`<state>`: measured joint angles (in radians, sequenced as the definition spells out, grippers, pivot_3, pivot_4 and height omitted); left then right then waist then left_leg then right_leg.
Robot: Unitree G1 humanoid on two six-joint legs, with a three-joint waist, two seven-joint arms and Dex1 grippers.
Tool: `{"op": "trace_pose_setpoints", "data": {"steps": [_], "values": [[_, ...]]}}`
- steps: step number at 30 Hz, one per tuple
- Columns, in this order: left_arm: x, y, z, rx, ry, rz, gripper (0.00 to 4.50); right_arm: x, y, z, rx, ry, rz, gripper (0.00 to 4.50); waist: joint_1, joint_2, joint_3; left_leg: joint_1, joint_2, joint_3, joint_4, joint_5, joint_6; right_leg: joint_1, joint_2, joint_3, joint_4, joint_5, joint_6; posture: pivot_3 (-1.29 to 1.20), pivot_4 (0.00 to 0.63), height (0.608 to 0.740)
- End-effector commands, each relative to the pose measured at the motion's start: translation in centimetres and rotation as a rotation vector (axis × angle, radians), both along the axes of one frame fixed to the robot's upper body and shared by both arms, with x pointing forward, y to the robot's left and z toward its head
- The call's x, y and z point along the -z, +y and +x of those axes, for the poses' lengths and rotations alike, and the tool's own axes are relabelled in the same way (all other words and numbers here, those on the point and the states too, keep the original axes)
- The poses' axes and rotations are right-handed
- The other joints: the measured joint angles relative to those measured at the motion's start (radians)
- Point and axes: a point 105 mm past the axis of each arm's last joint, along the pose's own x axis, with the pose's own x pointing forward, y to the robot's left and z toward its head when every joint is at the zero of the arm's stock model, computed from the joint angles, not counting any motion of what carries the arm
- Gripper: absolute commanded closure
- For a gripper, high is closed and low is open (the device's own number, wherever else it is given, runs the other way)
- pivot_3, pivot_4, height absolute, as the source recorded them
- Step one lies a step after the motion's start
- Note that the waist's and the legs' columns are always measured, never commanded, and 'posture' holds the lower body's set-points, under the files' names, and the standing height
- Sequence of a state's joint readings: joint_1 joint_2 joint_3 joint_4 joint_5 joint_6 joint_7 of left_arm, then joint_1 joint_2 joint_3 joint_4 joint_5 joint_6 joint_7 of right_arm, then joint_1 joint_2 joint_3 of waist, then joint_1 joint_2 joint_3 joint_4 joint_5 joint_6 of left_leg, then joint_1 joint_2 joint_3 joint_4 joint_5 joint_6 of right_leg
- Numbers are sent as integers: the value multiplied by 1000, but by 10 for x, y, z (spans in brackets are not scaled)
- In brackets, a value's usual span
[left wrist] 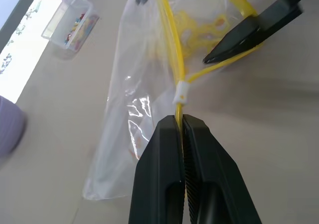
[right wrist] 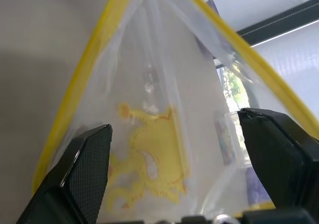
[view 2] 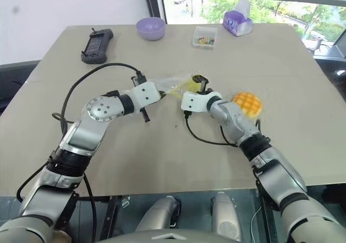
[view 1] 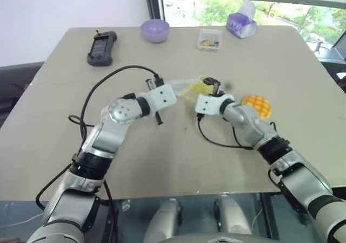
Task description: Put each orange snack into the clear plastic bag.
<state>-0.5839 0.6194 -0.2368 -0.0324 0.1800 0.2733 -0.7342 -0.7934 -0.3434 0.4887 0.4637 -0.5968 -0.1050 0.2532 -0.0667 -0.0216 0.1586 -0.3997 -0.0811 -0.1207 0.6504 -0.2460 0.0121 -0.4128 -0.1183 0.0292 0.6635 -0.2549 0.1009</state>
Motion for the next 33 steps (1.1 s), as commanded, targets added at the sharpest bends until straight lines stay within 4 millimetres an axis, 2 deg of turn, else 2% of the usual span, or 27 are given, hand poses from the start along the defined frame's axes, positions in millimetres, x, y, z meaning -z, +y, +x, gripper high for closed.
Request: {"op": "trace_pose_setpoints", "data": {"steps": [1,3,6,8,12,14,19,23,30,33], "values": [[-11,13,9,-65,-38,-9,4500,-28,-11,-6,-42,43,95,71,0,0,0,0,0,0,0,0,0,0,0,0,0,0,0,0,150,740],[-11,15,11,-76,-36,-12,4500,-31,-18,-11,-57,84,119,71,1,0,0,0,0,0,0,0,0,0,0,0,0,0,0,0,150,740],[-11,19,13,-81,-34,-11,4500,-35,-39,-20,-17,170,236,71,4,0,0,0,0,0,0,0,0,0,0,-1,0,0,0,0,150,740],[-11,21,13,-85,-36,-13,4500,-37,-63,-24,69,231,367,71,6,0,0,-1,0,-1,0,0,0,0,0,-1,0,0,0,0,150,740],[-13,21,12,-73,-35,-34,4500,-21,-122,-33,299,319,571,71,23,0,0,-1,0,-1,0,0,0,0,0,-1,0,0,0,0,150,740],[-15,19,9,-48,-39,-54,4500,-12,-141,-40,383,346,617,71,32,0,0,-1,0,-1,0,0,0,0,0,-1,0,0,0,0,150,740],[-17,15,6,-17,-47,-59,4500,10,-160,-48,499,421,671,71,25,0,0,0,-1,0,1,0,1,1,-1,-1,1,0,0,0,150,740],[-19,15,6,-14,-51,-57,4500,17,-169,-51,560,437,719,71,27,0,0,0,0,0,1,0,1,1,-1,-1,1,0,0,0,150,740],[-19,15,7,-12,-53,-58,4500,43,-176,-53,666,567,865,71,33,0,0,0,-1,-1,1,0,1,2,-1,-1,0,0,0,0,150,740],[-19,13,7,-8,-53,-66,4500,51,-176,-54,677,589,868,974,33,-1,-1,0,-1,-1,1,0,1,2,-1,-2,0,0,0,0,150,740]]}}
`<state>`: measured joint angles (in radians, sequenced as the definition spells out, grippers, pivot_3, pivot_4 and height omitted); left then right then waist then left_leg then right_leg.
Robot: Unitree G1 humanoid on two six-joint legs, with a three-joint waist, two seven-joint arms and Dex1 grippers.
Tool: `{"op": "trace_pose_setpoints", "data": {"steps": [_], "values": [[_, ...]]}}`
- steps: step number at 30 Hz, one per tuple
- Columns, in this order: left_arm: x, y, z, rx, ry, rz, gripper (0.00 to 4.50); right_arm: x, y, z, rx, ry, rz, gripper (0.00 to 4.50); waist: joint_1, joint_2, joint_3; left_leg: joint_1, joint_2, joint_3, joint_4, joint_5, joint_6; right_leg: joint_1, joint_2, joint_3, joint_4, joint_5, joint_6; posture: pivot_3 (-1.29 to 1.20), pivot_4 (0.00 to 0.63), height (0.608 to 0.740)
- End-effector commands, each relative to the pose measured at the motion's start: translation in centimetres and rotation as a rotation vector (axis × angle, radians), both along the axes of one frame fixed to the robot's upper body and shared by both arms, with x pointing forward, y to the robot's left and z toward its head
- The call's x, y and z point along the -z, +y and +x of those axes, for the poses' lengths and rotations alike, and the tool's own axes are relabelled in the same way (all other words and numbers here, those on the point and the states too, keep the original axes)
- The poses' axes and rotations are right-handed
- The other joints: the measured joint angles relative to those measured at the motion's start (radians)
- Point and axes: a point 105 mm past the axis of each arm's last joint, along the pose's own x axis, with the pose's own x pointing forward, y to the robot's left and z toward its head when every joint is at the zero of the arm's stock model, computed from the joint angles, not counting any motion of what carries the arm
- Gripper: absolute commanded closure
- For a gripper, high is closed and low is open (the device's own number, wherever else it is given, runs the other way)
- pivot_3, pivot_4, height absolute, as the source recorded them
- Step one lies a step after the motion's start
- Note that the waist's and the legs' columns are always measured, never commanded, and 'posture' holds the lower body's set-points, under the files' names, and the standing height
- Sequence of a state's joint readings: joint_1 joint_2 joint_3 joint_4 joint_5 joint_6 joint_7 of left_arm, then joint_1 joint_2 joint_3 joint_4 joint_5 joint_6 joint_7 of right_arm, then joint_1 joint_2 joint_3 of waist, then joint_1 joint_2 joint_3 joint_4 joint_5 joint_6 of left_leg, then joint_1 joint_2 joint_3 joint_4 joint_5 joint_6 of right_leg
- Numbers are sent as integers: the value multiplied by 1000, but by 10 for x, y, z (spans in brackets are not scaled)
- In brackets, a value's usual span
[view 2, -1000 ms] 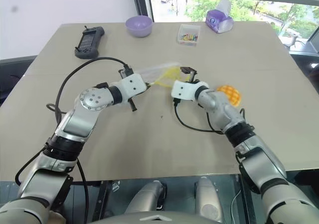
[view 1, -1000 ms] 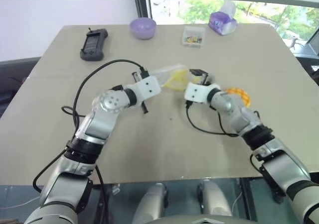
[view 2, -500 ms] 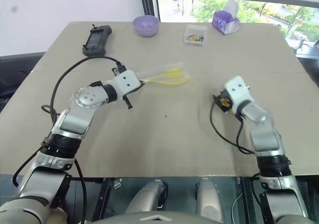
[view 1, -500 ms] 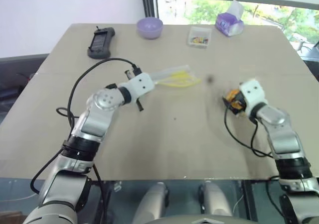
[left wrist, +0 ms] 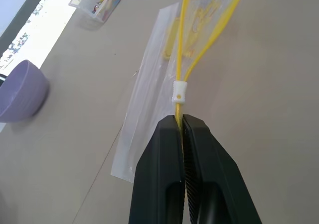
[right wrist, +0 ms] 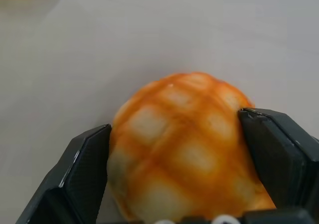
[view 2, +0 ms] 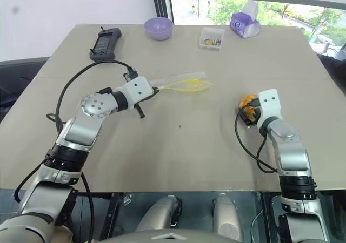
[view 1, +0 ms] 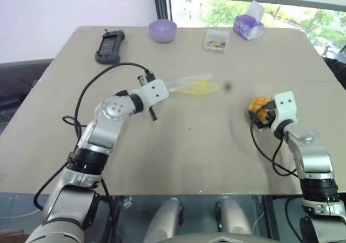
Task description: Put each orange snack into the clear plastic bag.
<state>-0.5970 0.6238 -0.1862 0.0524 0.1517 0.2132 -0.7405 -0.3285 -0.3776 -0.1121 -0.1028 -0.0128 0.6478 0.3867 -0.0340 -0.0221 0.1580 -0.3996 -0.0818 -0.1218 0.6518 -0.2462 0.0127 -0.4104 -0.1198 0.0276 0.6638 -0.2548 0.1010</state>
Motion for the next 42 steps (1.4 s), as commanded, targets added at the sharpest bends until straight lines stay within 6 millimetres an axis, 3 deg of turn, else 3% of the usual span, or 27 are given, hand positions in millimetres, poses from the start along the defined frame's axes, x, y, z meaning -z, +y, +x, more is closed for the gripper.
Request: {"op": "trace_pose_setpoints", "data": {"steps": [1,5,9,14,20,28,42], "values": [[-16,-2,-1,17,-52,-26,4500,16,-11,-4,44,61,14,1455,0,0,0,0,0,0,0,0,0,0,0,0,0,0,0,0,150,740],[-15,-3,-1,18,-49,-28,4500,2,-7,-1,-1,-32,-27,3195,0,0,0,0,0,0,0,0,0,0,0,0,0,0,0,0,150,740],[-14,-5,0,17,-47,-26,4500,-25,11,-2,-125,-148,-48,3195,-4,0,0,0,0,0,0,0,0,0,0,0,0,0,0,0,150,740],[-14,-6,4,8,-50,-23,4500,-69,68,-17,-402,-266,62,3195,-11,0,0,0,1,1,0,0,0,-1,1,0,0,0,0,0,150,740],[-15,-13,3,27,-62,-10,4500,-83,118,-25,-590,-288,105,3195,-5,0,0,0,1,0,0,0,0,0,1,0,0,0,0,0,150,740],[-16,-21,-1,55,-79,2,4500,-78,145,-19,-685,-262,75,3195,-5,0,0,-1,0,-1,0,0,0,-1,0,-1,0,0,0,0,150,740],[-10,-39,-19,189,-118,91,4500,-69,147,7,-687,-209,-1,3195,-7,0,0,-1,0,-1,0,0,0,-1,0,-1,0,0,0,0,150,740]]}}
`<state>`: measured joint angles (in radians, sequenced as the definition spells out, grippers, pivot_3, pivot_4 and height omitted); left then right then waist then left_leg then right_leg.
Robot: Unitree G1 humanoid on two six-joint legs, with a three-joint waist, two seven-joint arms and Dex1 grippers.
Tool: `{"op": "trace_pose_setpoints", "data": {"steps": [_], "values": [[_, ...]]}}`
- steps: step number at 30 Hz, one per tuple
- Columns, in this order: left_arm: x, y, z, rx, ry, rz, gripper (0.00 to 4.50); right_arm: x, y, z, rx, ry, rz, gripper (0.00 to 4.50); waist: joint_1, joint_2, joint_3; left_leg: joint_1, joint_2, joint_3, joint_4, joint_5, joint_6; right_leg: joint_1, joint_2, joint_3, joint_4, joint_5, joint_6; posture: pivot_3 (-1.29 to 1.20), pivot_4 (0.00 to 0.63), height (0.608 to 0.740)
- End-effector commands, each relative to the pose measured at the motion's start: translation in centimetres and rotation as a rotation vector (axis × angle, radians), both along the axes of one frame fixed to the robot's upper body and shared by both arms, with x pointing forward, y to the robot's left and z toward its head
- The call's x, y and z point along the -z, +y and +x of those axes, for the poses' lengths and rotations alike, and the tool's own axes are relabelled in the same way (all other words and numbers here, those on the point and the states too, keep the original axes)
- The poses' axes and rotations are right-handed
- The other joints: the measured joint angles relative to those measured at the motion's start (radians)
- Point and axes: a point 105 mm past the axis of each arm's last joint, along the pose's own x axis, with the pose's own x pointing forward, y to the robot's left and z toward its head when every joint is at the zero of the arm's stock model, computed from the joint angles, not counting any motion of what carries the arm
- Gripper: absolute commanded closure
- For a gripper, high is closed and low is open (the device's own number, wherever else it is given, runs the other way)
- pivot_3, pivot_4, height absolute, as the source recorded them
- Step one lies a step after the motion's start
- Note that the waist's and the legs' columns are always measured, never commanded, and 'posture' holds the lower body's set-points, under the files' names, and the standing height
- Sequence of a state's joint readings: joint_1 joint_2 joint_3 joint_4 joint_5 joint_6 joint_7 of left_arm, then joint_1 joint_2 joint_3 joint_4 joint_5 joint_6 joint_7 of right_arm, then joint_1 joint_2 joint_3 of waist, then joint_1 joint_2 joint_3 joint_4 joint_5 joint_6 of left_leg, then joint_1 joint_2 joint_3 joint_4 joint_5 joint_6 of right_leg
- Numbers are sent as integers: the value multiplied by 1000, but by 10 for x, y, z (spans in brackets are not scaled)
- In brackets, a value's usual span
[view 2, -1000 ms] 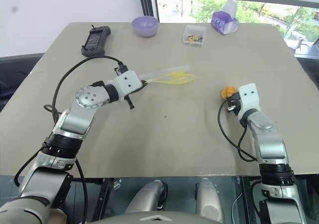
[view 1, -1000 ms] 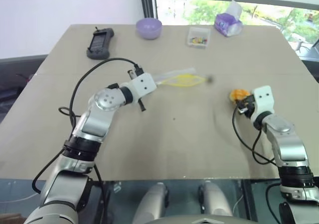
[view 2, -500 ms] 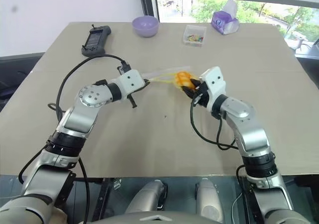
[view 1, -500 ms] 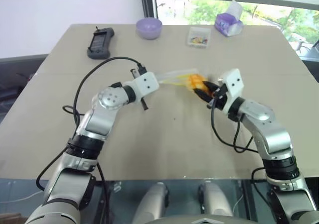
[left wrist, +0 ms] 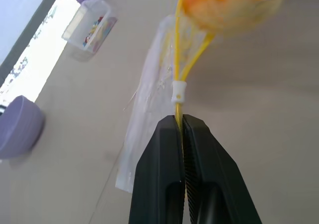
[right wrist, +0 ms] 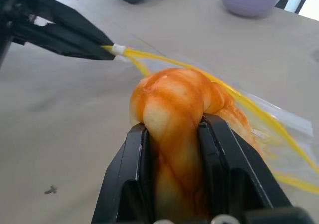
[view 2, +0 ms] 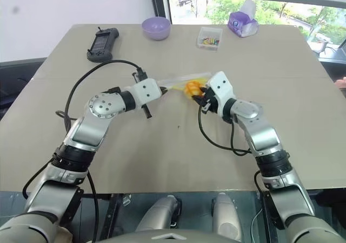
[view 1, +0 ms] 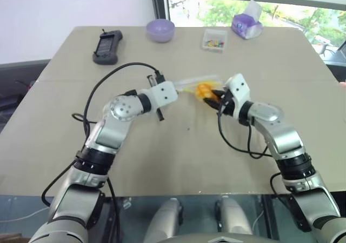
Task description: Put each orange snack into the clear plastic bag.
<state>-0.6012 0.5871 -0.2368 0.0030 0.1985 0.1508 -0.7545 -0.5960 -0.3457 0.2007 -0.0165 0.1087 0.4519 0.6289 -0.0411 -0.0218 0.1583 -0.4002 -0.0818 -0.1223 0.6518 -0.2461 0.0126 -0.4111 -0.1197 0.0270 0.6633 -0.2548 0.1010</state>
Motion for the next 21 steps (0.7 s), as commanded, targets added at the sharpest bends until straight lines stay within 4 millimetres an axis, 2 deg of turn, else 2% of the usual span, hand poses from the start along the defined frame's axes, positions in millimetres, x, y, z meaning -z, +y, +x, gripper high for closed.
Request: {"op": "trace_pose_setpoints", "data": {"steps": [1,7,12,16,21], "values": [[-6,-10,-11,80,-67,53,4500,-17,5,2,-20,-59,8,3195,0,0,0,0,0,0,0,0,0,0,0,0,0,0,0,0,150,740],[-6,-14,-15,149,-148,101,4500,-9,6,7,-14,-30,-29,3195,0,0,0,0,0,0,0,0,0,0,0,0,0,0,0,0,150,740],[-3,-11,-14,172,-177,119,4500,-11,9,8,-19,-29,-18,3195,-1,0,0,0,0,0,0,0,0,0,0,0,0,0,0,0,150,740],[-6,-17,-20,216,-172,64,4500,-16,11,14,30,18,101,3195,-2,0,0,0,0,0,0,0,0,0,0,0,0,0,0,0,150,740],[-8,-22,-27,257,-158,6,4500,-13,23,10,13,113,238,3195,-1,0,0,0,0,0,0,0,0,0,0,0,0,0,0,0,150,740]]}}
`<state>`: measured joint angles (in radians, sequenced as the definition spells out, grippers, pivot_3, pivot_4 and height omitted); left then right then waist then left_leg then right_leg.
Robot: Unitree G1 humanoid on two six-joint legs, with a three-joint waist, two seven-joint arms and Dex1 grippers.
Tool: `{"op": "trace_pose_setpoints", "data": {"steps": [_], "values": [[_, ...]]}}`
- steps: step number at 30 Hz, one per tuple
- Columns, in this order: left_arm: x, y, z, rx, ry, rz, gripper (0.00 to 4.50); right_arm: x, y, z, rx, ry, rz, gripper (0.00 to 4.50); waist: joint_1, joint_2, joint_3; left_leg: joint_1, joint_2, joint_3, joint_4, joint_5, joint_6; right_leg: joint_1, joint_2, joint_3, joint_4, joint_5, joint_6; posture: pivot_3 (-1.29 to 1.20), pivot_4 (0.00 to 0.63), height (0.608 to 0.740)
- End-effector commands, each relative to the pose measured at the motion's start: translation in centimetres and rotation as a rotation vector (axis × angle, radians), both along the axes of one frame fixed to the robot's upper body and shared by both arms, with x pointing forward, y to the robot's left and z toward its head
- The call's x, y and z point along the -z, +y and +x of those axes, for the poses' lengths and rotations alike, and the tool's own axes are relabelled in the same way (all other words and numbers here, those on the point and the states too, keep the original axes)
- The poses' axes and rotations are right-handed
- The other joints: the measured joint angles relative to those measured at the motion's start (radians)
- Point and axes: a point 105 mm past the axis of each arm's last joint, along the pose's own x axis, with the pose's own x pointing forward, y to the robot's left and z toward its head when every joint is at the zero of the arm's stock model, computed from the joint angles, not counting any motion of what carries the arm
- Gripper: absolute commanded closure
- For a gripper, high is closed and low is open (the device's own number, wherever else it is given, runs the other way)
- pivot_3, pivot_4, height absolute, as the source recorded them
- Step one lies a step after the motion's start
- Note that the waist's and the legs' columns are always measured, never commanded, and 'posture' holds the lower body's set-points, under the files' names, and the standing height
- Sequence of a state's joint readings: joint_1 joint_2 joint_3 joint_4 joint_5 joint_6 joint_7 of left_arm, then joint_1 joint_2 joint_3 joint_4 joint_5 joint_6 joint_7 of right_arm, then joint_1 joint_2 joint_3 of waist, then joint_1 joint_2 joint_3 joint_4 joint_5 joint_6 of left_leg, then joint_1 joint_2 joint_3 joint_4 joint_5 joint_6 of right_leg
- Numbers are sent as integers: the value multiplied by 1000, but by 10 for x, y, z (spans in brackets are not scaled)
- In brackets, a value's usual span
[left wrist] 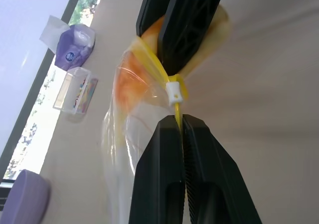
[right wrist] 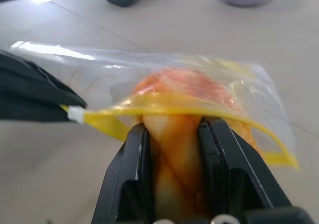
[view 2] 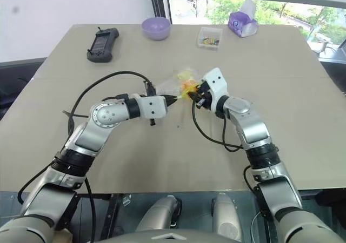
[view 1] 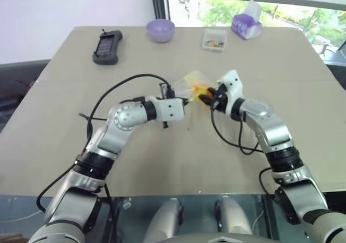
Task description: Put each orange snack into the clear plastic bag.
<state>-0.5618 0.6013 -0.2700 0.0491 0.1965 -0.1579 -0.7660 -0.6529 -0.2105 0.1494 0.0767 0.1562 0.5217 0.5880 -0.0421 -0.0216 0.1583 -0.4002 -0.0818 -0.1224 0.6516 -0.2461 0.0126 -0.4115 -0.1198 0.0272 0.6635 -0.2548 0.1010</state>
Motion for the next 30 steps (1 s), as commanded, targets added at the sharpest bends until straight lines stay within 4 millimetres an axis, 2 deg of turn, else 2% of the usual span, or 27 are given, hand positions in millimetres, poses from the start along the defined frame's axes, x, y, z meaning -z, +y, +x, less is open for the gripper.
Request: {"op": "trace_pose_setpoints", "data": {"steps": [1,6,12,15,17,20,22,28,30], "values": [[-17,-4,-8,51,-46,-54,4500,-11,3,0,7,19,112,3195,-1,0,0,0,0,0,0,0,0,0,0,0,0,0,0,0,150,740],[-20,-5,-12,89,-39,-87,4500,-7,5,5,45,51,174,3195,-1,0,0,0,0,0,0,0,0,0,0,0,0,0,0,0,150,740],[-21,-3,-15,111,-19,-107,4500,4,3,11,90,-129,7,3195,-2,0,0,0,0,0,0,0,0,0,0,0,0,0,0,0,150,740],[-17,-1,-17,125,2,-97,4500,-2,8,6,63,-74,144,3195,-5,0,0,0,0,0,0,0,0,0,0,0,0,0,0,0,150,740],[-17,1,-18,129,23,-97,4500,-2,8,6,60,-75,145,3195,-7,1,0,0,0,0,0,0,0,0,1,0,0,0,0,0,150,740],[-18,2,-19,141,50,-115,4500,11,6,9,73,-198,-73,3195,-3,1,0,0,0,0,0,0,0,0,1,0,0,0,0,0,150,740],[-19,2,-20,147,59,-125,4500,16,9,8,46,-253,-146,3195,-1,1,0,0,0,0,0,0,0,0,0,0,0,0,0,0,150,740],[-17,3,-20,145,66,-128,4500,9,22,0,-32,-358,-175,3195,-10,0,0,0,0,0,0,0,0,0,1,0,0,0,0,0,150,740],[-13,5,-20,142,75,-120,4500,7,22,4,-12,-306,-102,3195,-12,0,0,0,0,0,0,0,0,0,1,0,0,0,0,0,150,740]]}}
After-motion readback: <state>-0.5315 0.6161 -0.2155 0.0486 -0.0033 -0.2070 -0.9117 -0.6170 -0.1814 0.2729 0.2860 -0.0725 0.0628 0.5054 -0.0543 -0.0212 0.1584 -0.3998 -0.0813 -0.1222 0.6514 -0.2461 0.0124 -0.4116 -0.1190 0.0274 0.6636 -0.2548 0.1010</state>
